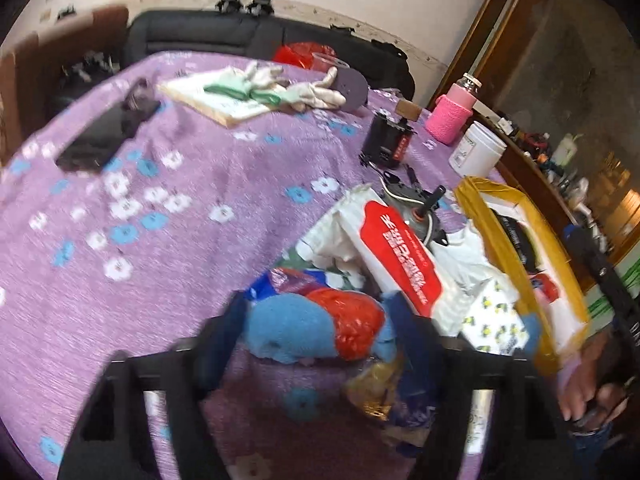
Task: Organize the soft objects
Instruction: 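Return both grippers to the table and close the left on the blue cloth, then grasp the white wet-wipe pack with the right gripper while the left holds the blue cloth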
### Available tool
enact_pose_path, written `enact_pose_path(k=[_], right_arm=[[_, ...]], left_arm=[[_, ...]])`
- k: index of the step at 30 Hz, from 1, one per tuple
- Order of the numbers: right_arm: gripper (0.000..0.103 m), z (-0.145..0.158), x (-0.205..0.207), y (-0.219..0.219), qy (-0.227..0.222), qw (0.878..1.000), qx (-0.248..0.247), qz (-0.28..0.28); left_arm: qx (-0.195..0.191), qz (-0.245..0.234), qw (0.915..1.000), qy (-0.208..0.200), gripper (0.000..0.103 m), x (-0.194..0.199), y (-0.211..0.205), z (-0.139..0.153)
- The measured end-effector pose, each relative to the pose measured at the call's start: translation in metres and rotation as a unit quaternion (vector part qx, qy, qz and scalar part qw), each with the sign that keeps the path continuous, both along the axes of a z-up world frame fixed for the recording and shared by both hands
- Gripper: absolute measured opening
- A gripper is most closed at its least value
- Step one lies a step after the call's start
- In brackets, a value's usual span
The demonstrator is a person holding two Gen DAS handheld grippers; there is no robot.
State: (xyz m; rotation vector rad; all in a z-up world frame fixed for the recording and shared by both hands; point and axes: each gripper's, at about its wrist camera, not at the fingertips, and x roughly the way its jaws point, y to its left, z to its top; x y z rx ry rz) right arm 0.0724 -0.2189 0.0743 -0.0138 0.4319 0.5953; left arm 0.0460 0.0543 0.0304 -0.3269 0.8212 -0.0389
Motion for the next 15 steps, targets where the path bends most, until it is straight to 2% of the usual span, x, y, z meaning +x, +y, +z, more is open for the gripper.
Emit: enact_pose_path(k=[2,6,12,15], right_arm=[[0.058,0.000,0.001,-0.003,0.003,1.000,0.006,0.002],[0.058,-0.001,0.005,-0.004,0.015,1.000,0.015,0.013],[0.058,-0.006,0.008,0.001,0.039,0.997,0.031,0.051],[0.059,-0.014,0.012,0.009,0.077,0.992,0.033,0.091]], left_arm=[[0.009,-0.001,1.0000,-0.002,0.047,0.001,0.000,0.001],[0.028,0.008,0.9994,-0.021,0.044,-0.004,-0.001,0.008],[0.011,0.029,0.9979,-0.058,0.044,-0.011,0.013,0.020],[0.013,0.038,0.9962,-0.077,0.044,-0.015,0.016,0.025]])
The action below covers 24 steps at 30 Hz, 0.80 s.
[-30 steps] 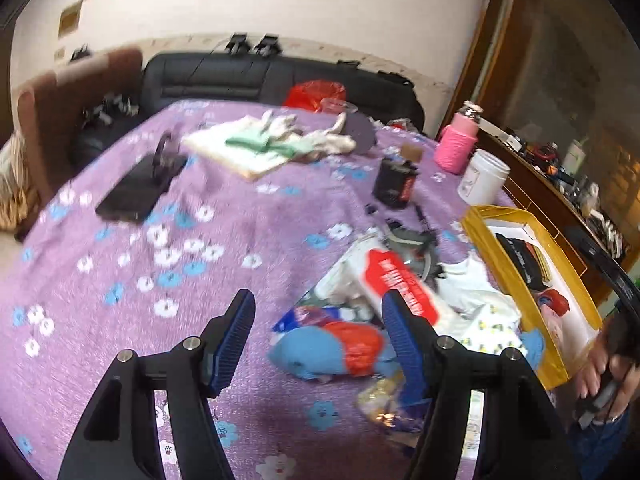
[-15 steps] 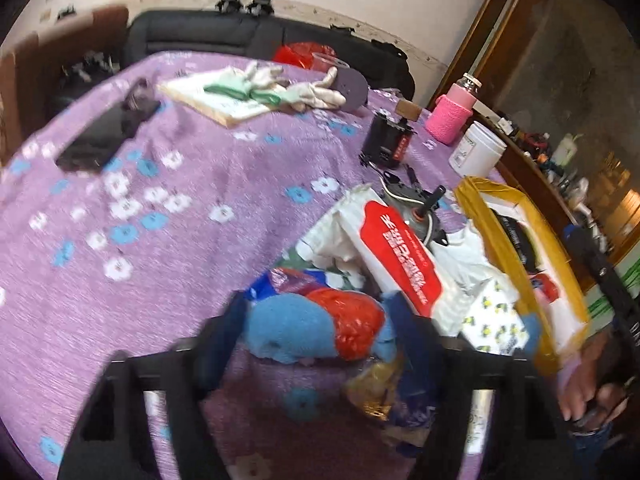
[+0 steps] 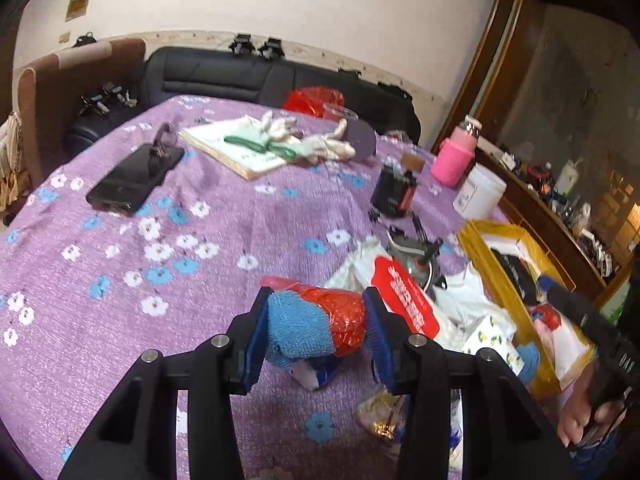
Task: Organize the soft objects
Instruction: 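Grasp the white wet-wipe pack with the right gripper while the left holds the blue cloth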
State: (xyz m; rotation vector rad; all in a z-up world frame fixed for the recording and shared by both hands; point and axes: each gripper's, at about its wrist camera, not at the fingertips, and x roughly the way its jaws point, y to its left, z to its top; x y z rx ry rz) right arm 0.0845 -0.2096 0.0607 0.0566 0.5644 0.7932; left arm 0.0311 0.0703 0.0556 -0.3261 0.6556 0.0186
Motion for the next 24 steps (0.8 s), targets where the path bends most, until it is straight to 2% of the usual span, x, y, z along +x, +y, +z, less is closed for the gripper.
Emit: enact_pose_path(k=[3,6,9,12,17,23,24], right_arm=[[0.059,-0.010,-0.006,0.024,0.014,0.999,-0.032,0.032],[0.060,-0.014,-0.011,0.053,0.041,0.995,-0.051,0.071],[0.067,-0.015,-0.009,0.077,0.050,0.992,-0.081,0.085],[0.068,-0.016,-0.001,0.099,0.038,0.988,-0.122,0.081],[0.069,-0.027,0.019,0.128,0.050,0.982,-0.166,0.080],[0.069,-0.043,0.027,0.142,0.054,0.979,-0.186,0.068],[0.058,-0.046,0.027,0.142,0.056,0.979,-0.185,0.063]], left_arm=[[0.014,0.016,0.9997,-0.016,0.044,-0.004,0.002,0.005],[0.007,0.019,0.9997,-0.015,0.044,-0.003,0.006,0.005],[0.001,0.022,0.9996,-0.016,0.044,-0.004,0.010,0.006],[0.005,0.026,0.9995,-0.016,0.044,-0.005,0.011,0.006],[0.001,0.025,0.9997,-0.009,0.044,-0.004,0.012,0.003],[-0.002,0.021,0.9998,-0.004,0.044,-0.003,0.011,0.001],[-0.003,0.020,0.9998,-0.004,0.044,-0.003,0.011,0.000]])
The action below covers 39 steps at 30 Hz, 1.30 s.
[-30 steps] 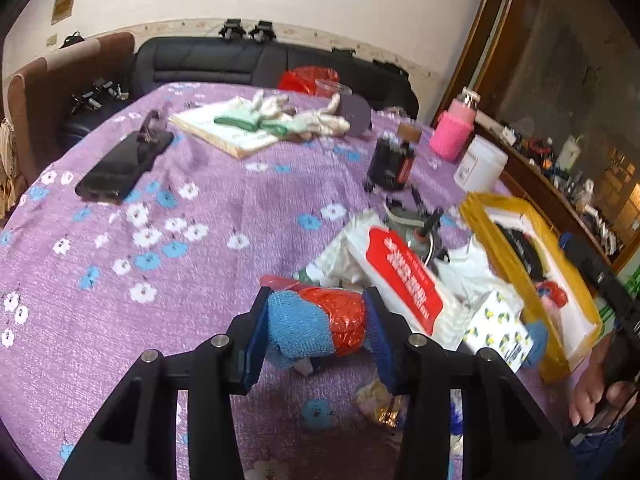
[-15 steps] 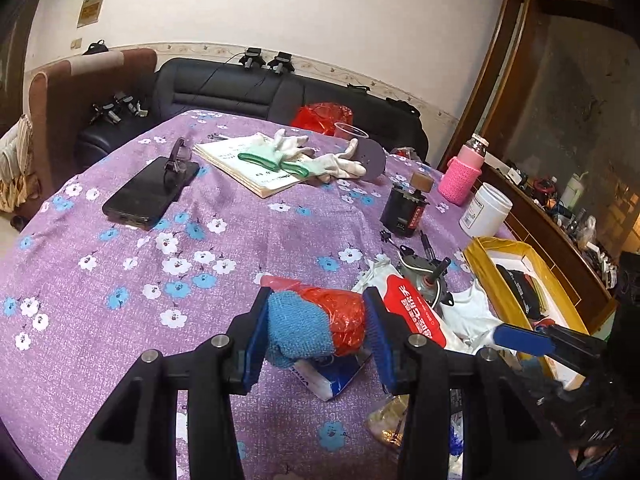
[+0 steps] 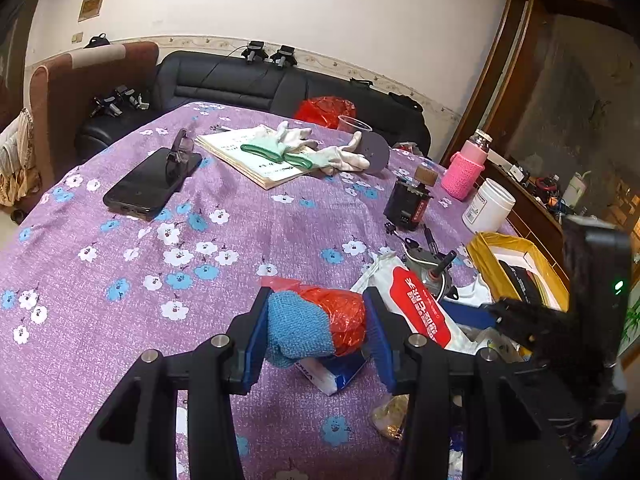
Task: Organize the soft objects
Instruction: 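Grasp the white wet-wipe pack with the right gripper while the left holds the blue cloth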
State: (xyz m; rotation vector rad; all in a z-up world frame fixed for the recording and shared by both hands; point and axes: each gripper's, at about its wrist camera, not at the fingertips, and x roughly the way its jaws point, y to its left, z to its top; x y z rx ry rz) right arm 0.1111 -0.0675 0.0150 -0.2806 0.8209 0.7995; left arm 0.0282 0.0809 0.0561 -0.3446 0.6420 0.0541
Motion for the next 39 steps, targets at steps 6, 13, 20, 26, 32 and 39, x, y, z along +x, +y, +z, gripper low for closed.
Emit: enact_pose_path(k=[6,13,20,26,32,39], right_arm=[[0.049,0.006,-0.014,-0.017,-0.016,0.999,0.041,-0.014],[0.048,0.028,-0.038,-0.043,-0.049,0.992,0.112,-0.015],[0.048,0.042,-0.034,-0.065,-0.067,0.985,0.149,-0.052],[0.048,0.043,-0.035,-0.068,-0.067,0.985,0.150,-0.056],[0.048,0.042,-0.034,-0.073,-0.069,0.984,0.151,-0.066],[0.048,0.043,-0.029,-0.085,-0.067,0.981,0.162,-0.083]], left_arm=[[0.008,-0.004,1.0000,0.000,0.044,0.000,-0.005,-0.001],[0.043,-0.014,0.9990,0.001,0.044,0.001,-0.019,-0.002],[0.076,-0.015,0.9970,0.003,0.044,0.002,-0.029,-0.003],[0.121,-0.014,0.9926,-0.007,0.044,-0.001,-0.042,-0.002],[0.150,-0.015,0.9885,-0.018,0.044,-0.004,-0.051,0.000],[0.181,-0.014,0.9829,-0.032,0.044,-0.009,-0.060,0.003]])
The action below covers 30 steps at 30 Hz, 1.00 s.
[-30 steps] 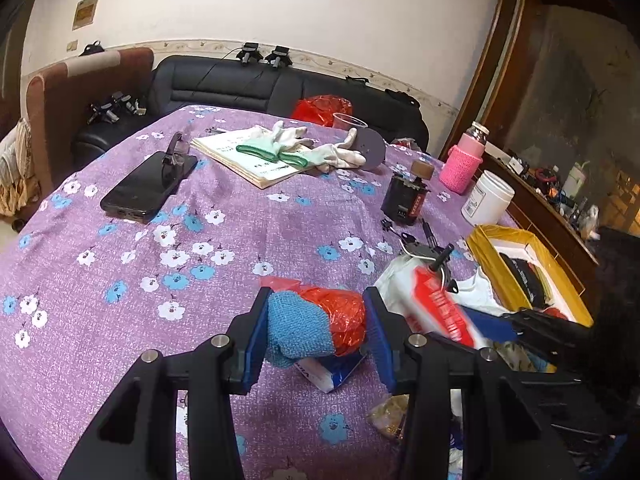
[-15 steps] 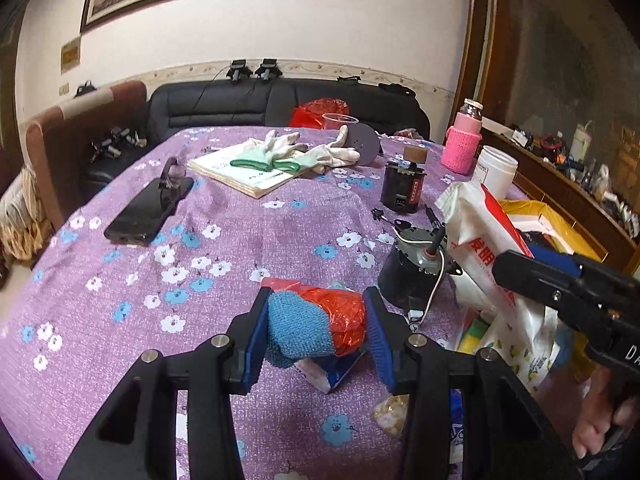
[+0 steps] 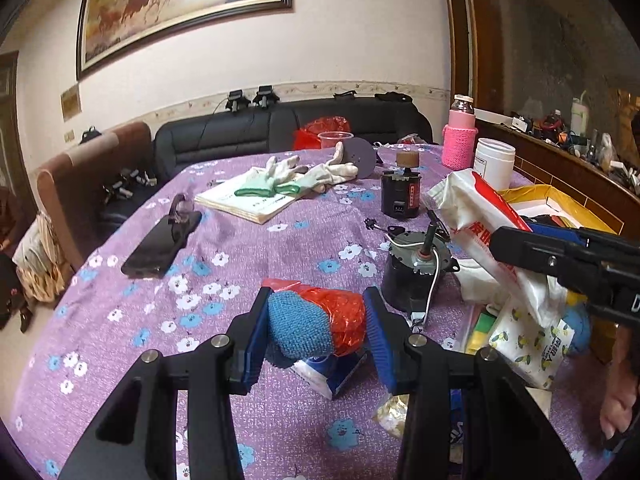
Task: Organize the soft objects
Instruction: 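Grasp the white wet-wipe pack with the right gripper while the left holds the blue cloth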
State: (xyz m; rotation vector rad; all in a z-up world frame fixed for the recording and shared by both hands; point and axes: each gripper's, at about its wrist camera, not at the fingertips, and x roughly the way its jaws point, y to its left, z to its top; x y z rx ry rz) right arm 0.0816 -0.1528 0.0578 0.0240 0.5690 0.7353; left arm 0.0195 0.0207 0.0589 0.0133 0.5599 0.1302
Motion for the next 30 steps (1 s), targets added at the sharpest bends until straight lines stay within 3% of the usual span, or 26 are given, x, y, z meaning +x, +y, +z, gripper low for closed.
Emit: enact_pose_path(k=[16,30], right_arm=[[0.048,-0.001,0.003,-0.007,-0.001,1.000,0.000,-0.012],[0.048,0.005,0.027,-0.052,0.011,0.996,0.030,-0.087]], left_arm=[[0.043,-0.002,0.9989,-0.018,0.044,-0.005,-0.012,0.001],[0.031,-0.027,0.9988,-0.025,0.044,-0.010,-0.016,0.004]])
